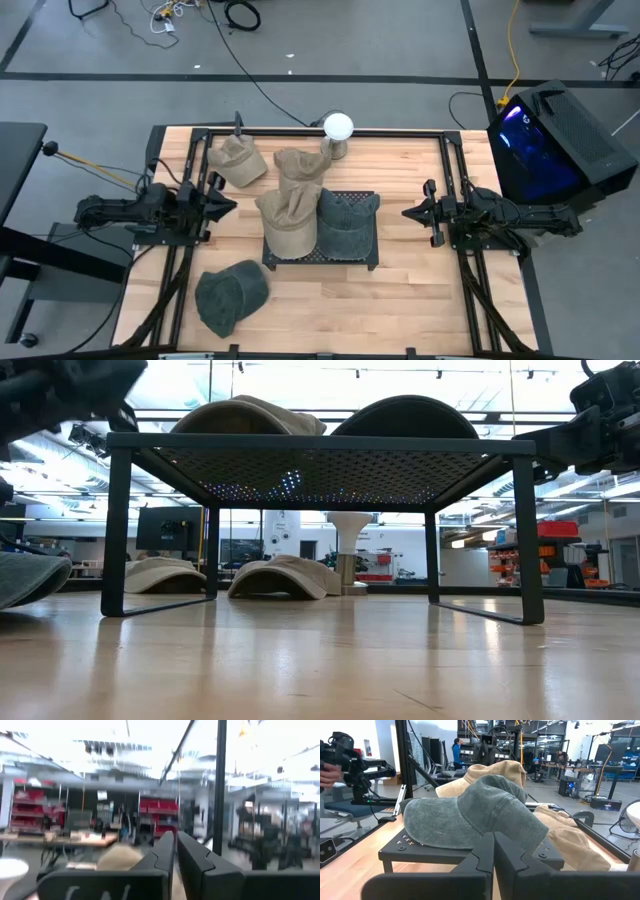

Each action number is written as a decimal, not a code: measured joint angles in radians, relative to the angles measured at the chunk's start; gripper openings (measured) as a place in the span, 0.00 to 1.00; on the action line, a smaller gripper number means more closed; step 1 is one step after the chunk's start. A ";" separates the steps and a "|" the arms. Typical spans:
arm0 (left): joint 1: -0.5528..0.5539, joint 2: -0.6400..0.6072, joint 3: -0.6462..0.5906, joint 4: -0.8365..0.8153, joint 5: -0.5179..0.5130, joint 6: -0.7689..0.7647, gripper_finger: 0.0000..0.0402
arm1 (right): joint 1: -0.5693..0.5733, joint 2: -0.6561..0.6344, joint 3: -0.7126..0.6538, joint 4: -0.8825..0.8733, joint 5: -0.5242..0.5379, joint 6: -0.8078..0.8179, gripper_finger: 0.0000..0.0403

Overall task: Pick & Place hat
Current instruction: Stack the left brown cap on the brown cap on the shelf

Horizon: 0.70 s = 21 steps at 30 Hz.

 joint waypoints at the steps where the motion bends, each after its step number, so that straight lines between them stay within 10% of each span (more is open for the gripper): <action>1: 0.000 0.000 0.000 0.020 -0.006 -0.017 0.07 | 0.000 0.000 0.000 0.000 0.000 0.000 0.04; 21: 0.000 0.001 0.162 0.210 -0.046 -0.061 0.02 | 0.000 0.000 0.000 0.000 0.000 0.000 0.04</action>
